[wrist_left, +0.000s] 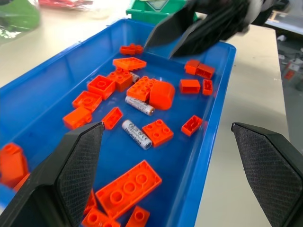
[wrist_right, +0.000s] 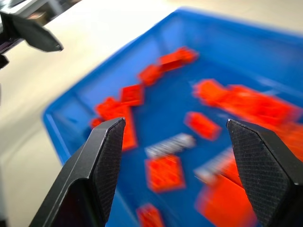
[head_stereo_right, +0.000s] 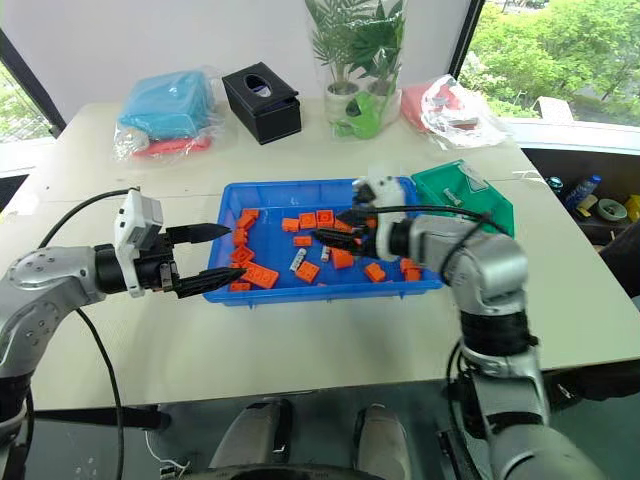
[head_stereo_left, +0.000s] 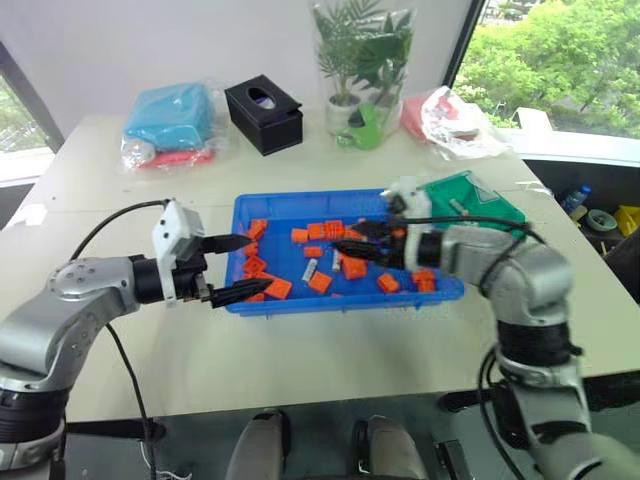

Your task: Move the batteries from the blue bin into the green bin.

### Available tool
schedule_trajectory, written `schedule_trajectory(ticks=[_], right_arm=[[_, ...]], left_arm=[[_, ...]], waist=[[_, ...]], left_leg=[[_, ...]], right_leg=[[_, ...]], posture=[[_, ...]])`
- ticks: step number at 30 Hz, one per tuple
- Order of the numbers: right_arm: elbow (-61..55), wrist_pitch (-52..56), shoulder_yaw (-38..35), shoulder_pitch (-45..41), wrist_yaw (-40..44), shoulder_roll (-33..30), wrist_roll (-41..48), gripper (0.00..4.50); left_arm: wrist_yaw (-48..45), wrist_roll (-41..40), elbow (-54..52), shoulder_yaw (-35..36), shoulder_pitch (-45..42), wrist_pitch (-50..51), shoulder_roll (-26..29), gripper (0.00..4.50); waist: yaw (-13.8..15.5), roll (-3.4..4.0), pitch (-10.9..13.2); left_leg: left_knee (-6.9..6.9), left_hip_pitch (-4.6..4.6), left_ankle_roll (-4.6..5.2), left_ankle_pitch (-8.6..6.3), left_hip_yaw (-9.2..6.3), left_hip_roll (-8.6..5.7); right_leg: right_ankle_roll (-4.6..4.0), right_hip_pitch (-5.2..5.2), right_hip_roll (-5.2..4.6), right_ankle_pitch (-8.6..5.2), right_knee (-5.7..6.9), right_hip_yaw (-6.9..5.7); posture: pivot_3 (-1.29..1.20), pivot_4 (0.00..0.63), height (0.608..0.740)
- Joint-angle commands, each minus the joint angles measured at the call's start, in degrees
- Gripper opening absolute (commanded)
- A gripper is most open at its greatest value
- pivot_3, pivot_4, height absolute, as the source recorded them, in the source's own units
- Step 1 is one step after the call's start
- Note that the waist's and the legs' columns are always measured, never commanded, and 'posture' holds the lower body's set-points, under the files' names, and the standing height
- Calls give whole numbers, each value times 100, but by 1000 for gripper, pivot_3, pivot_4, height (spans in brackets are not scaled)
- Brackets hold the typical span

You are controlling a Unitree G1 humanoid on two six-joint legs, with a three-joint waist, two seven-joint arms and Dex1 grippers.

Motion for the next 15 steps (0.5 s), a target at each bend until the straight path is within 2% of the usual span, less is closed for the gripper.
schedule_trajectory(ticks=[1,7,15], right_arm=[[687,-113,366,-313,-288,295,-215,3495],[1698,-417,840,-677,-389,588,-523,3495],[1949,-322,1062,-707,-446,567,-715,3495]], left_arm=[[-76,-86,-132,307,14,-37,164,4500],[-41,-91,-227,428,32,9,255,4500],[138,-167,-438,570,214,58,216,4500]], waist=[[10,-2,0],[-7,1,3],[-20,1,3]], left_leg=[[0,-3,0,0,1,0],[1,-7,3,2,17,-3],[-1,-7,2,1,20,1]], right_leg=[[-1,0,0,0,0,-4],[3,-4,2,2,3,-5],[3,-7,5,2,6,-8]], posture=[[0,150,661],[0,150,661],[0,150,661]])
